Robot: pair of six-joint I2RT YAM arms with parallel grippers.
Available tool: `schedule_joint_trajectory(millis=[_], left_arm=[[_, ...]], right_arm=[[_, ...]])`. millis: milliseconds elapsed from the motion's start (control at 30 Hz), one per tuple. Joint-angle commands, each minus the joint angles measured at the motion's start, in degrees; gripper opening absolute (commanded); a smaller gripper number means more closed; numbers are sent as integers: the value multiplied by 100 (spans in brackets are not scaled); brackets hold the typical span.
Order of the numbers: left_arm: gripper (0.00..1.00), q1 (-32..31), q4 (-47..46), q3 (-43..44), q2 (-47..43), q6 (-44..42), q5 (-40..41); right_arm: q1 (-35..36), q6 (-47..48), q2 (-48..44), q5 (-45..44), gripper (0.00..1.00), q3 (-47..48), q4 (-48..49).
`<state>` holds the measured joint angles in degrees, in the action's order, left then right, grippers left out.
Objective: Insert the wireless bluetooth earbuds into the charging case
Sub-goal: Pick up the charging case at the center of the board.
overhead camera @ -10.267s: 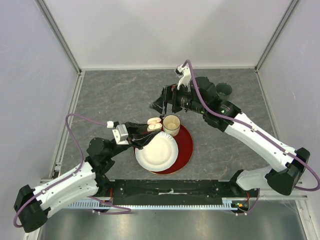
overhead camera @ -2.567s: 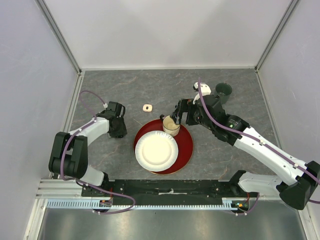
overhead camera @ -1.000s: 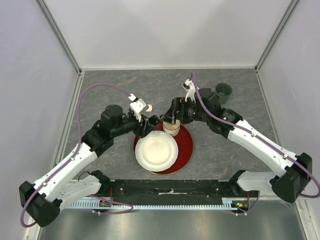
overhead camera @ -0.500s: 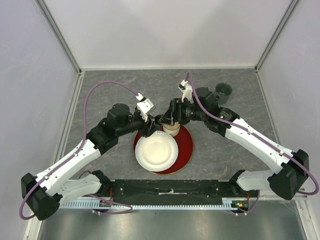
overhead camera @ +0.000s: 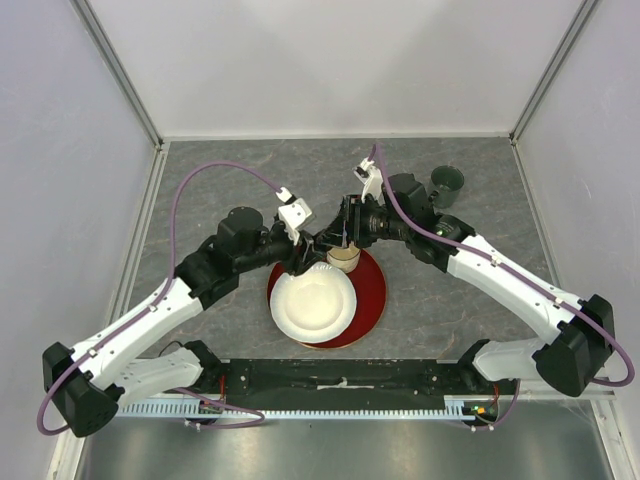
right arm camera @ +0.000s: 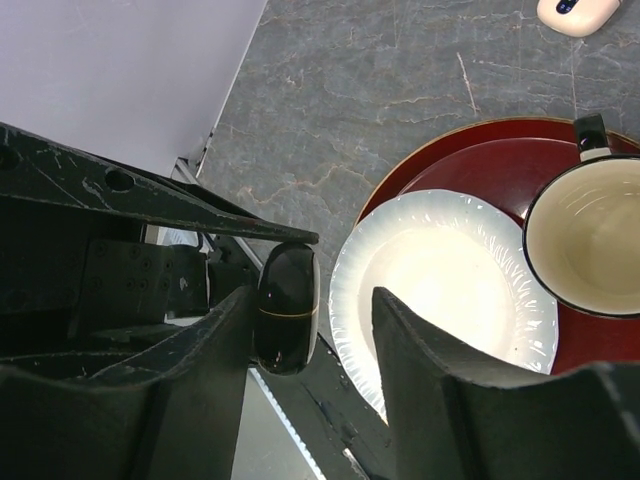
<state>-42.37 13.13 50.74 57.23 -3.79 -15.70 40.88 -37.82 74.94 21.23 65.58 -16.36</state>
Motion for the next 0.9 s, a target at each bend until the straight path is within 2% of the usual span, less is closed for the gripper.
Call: schedule_joint_trajectory(millis=[0, 67, 133, 167, 200, 400, 467, 500, 567, 633, 800, 867], left_arm=[[2, -70, -223, 278, 42, -192, -108], [2, -87, -223, 287, 60, -192, -108], [2, -96, -240, 296, 86, -183, -108], [2, -105, -232, 313, 104, -192, -108], [2, -105, -223, 314, 104, -183, -108], [2, -131, -275, 357, 148, -201, -56], [2, -140, -284, 384, 174, -192, -47], [2, -140, -284, 384, 183, -209, -47], [2, -157, -293, 401, 209, -201, -47], [2, -149, -293, 401, 218, -201, -38], [2, -166, -258, 384, 227, -183, -3], [6, -166, -240, 384, 218, -148, 15]], right_arm=[[-1, -32, 12, 109, 55, 34, 274], [-1, -32, 12, 127, 47, 25, 291], [7, -32, 30, 144, 45, 16, 309], [7, -32, 38, 162, 39, 7, 309], [-1, -23, 39, 188, 37, -1, 326], [-1, -32, 74, 276, 43, -45, 318], [-1, -32, 65, 285, 50, -54, 318], [-1, -32, 65, 285, 50, -63, 318], [-1, -23, 65, 276, 47, -72, 318], [-1, -23, 56, 276, 37, -72, 318], [-1, -6, -58, 101, 35, -81, 318], [-1, -14, -119, -5, 22, -116, 353]])
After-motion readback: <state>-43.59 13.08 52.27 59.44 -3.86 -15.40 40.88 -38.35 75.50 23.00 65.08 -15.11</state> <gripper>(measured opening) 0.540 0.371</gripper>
